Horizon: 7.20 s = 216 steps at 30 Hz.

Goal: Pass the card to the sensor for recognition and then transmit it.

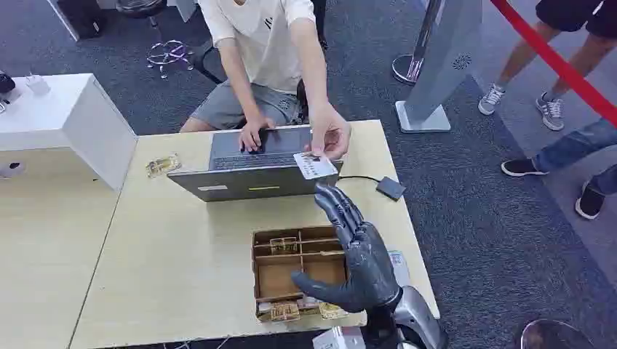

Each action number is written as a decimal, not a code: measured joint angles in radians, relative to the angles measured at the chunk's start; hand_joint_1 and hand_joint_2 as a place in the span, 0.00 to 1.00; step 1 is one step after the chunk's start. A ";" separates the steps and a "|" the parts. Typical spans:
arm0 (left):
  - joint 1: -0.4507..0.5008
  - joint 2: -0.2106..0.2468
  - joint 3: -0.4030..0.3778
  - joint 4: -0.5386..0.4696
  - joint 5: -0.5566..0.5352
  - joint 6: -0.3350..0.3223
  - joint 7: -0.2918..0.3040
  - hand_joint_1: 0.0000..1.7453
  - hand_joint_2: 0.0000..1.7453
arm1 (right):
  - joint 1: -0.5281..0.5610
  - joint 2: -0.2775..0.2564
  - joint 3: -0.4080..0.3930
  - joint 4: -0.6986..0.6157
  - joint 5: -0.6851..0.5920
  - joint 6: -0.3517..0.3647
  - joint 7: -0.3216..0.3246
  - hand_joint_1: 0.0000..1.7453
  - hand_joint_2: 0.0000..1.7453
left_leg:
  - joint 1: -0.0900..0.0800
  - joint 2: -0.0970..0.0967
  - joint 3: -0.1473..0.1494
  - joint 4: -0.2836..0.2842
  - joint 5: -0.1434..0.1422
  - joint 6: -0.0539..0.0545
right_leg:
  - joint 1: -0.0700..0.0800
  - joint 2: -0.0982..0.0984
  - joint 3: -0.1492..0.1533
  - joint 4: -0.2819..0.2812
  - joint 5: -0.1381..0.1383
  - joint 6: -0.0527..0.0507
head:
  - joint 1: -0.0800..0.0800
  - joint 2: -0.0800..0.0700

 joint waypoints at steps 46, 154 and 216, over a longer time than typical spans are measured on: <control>-0.001 -0.001 -0.068 0.000 -0.035 -0.042 0.023 0.00 0.00 | -0.202 0.068 -0.078 0.259 0.600 -0.127 0.296 1.00 1.00 | 0.000 0.000 0.000 0.000 0.000 0.000 | 0.000 0.000 0.000 0.000 0.000 0.000 | 0.000 0.000; 0.001 0.003 -0.037 0.014 0.121 0.012 -0.045 0.00 0.00 | 0.136 0.086 -0.662 0.469 -0.297 0.406 0.045 1.00 1.00 | 0.000 0.000 0.000 0.000 0.000 0.000 | 0.000 0.000 0.000 0.000 0.000 0.000 | 0.000 0.000; 0.002 0.007 -0.023 0.016 0.148 0.008 -0.062 0.00 0.00 | 0.034 0.050 -0.634 0.565 -0.136 0.395 0.116 1.00 1.00 | 0.000 0.000 0.009 0.000 0.000 0.000 | 0.000 0.000 0.009 0.000 0.001 0.001 | 0.000 0.000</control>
